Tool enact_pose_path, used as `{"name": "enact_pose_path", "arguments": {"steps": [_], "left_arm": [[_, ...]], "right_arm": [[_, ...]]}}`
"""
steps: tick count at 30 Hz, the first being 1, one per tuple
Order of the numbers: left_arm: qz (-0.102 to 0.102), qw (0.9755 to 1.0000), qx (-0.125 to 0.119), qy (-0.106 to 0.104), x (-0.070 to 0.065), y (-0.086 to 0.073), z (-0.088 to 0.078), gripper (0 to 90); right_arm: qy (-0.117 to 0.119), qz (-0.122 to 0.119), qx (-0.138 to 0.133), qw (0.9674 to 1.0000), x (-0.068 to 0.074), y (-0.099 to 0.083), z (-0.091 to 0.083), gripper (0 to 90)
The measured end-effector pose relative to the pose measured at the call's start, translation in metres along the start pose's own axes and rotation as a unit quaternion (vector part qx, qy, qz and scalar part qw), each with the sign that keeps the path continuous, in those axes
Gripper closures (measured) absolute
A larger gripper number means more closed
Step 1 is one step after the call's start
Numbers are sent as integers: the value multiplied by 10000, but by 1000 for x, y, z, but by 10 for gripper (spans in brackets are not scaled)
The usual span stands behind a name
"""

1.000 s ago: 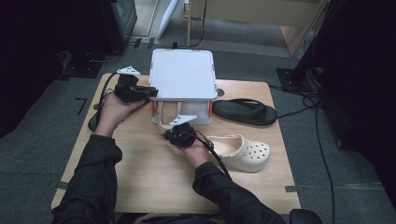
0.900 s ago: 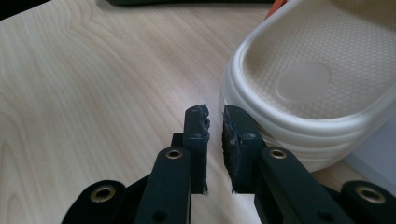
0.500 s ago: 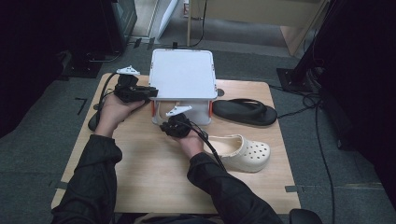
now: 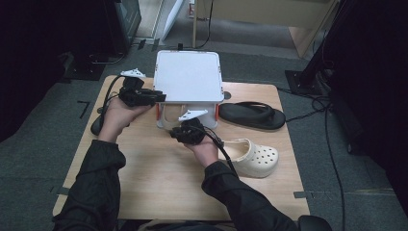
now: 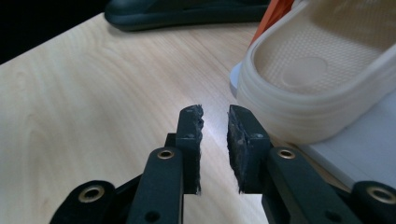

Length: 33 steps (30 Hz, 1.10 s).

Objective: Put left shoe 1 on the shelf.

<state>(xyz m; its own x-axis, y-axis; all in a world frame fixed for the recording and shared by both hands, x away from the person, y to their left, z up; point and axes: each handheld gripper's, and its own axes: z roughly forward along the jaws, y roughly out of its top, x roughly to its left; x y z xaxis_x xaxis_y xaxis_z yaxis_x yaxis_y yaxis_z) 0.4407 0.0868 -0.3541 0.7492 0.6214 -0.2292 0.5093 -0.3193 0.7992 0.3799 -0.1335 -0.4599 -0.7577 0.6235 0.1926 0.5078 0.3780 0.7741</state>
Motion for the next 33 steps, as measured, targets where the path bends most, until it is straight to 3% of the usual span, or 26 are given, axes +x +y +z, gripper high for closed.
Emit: {"name": "enact_pose_path", "arguments": {"steps": [3, 8, 11, 14, 22, 33], "left_arm": [[29, 10000, -34, -71, -6, 0, -2, 658], [117, 9997, 109, -175, -18, -1, -3, 614], [46, 9995, -7, -303, -23, -6, -3, 597], [69, 9995, 105, -273, -27, -9, 1, 596], [236, 9988, 266, -345, -41, -19, 18, 583], [307, 9978, 292, -506, -55, -29, 40, 577]], "right_arm": [[28, -38, -23, 10000, 2, -1, -17, 720], [44, 37, -57, 10000, 0, -5, -46, 667], [56, 41, -47, 10000, -3, -10, -63, 656], [18, 63, -74, 10000, -7, -15, -78, 654], [-242, 155, -130, 9995, -22, -30, -112, 627], [-611, 410, -235, 9970, -48, -50, -151, 619]]}}
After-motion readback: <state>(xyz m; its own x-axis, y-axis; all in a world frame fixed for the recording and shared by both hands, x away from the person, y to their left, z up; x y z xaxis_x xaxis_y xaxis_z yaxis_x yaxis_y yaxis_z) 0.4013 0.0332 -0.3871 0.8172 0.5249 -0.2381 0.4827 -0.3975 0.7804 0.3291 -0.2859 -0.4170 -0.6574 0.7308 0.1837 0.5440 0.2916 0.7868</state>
